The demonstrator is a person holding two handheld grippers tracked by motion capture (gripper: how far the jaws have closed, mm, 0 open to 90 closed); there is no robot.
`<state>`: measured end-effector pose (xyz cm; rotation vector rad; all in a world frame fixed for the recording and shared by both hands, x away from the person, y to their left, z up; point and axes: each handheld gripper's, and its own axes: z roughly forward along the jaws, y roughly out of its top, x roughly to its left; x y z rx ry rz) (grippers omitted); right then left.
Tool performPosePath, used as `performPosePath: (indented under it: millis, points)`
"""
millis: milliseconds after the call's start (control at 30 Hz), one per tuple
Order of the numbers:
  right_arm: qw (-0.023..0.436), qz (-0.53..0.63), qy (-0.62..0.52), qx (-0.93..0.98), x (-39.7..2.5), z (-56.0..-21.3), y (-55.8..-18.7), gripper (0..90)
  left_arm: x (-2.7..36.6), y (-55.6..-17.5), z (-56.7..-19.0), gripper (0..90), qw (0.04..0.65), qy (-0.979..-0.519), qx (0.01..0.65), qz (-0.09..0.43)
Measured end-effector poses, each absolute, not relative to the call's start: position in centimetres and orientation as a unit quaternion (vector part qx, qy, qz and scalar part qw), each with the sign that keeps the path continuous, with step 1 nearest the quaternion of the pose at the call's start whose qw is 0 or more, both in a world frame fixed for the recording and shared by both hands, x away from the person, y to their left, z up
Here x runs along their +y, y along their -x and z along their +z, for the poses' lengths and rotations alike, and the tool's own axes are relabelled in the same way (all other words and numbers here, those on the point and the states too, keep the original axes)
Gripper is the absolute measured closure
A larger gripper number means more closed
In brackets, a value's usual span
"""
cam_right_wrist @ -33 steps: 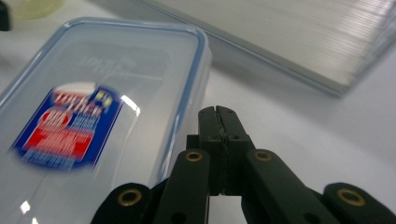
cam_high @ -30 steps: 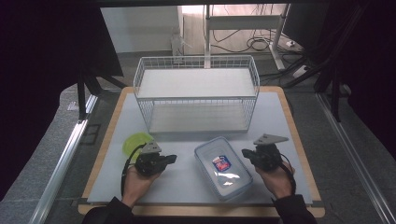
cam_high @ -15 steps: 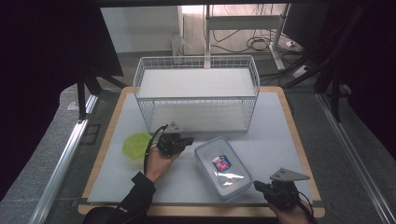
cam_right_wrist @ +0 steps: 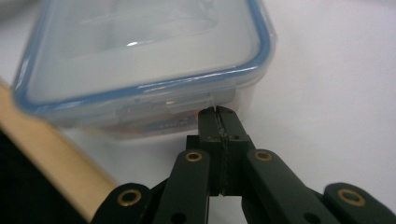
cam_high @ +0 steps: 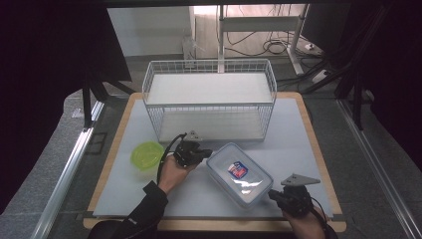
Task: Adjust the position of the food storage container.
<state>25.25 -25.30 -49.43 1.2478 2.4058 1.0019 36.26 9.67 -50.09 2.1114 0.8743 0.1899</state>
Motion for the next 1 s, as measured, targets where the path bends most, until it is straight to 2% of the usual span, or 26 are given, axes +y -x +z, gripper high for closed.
performPosePath:
  millis: [233, 467, 700, 833, 1000]
  points:
    - [0.122, 0.353, -0.441, 0.816, -26.0, -49.5, -28.7, 90.0, 10.9, -33.8, -50.2, 90.0, 0.407, -0.833, 0.366, 0.077]
    - [0.13, 0.354, -0.435, 0.818, -25.0, -49.6, -33.0, 90.0, 11.7, -31.0, -49.9, 90.0, 0.4, -0.83, 0.377, 0.094]
    - [0.115, 0.359, -0.429, 0.821, -23.1, -49.8, -34.9, 90.0, 13.0, -29.2, -49.9, 89.9, 0.409, -0.827, 0.375, 0.091]
    - [0.101, 0.361, -0.423, 0.825, -22.3, -49.8, -35.0, 90.0, 13.7, -30.4, -50.2, 89.9, 0.387, -0.821, 0.4, 0.128]
    - [0.109, 0.359, -0.422, 0.825, -22.0, -49.8, -35.7, 90.0, 13.4, -32.3, -52.1, 89.9, 0.37, -0.818, 0.425, 0.114]
